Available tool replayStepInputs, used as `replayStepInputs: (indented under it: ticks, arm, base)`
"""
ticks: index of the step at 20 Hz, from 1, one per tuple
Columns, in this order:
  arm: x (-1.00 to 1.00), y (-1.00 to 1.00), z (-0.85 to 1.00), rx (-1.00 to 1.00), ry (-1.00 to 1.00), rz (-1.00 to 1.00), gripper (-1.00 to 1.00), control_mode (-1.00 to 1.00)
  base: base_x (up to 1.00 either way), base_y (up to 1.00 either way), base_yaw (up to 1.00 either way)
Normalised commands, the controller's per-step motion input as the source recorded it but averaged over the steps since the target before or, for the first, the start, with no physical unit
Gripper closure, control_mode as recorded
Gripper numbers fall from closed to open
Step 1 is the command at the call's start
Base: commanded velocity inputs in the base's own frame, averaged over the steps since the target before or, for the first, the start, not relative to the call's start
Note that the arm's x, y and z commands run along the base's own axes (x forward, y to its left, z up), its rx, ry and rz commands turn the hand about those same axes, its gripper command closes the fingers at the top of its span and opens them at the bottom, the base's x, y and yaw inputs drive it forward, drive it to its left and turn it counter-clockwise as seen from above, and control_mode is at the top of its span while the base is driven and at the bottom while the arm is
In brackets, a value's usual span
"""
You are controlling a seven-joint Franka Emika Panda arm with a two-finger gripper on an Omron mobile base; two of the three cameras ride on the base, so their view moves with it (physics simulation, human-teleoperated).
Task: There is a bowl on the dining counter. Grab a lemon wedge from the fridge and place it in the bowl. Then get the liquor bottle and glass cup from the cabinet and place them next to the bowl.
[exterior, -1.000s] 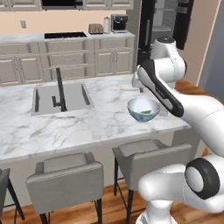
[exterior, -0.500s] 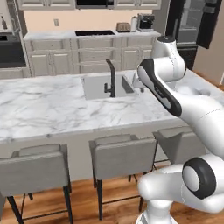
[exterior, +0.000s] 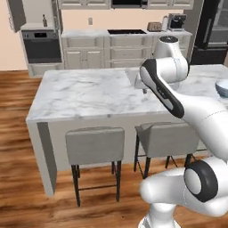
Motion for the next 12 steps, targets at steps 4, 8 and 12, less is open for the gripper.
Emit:
replayStepInputs:
  ticks: [4, 8, 12]
  arm:
    - [0.0, 0.0, 0.0, 0.0, 0.0, 0.0, -1.0, 1.0]
    - [0.0, 0.0, 0.0, 0.0, 0.0, 0.0, -1.0, 1.0]
    - [0.0, 0.0, 0.0, 0.0, 0.0, 0.0, -1.0, 1.0]
  base:
    - [-0.44, 1.0, 0.18]
    - [-0.26, 1.0, 0.16]
    - [-0.05, 1.0, 0.12]
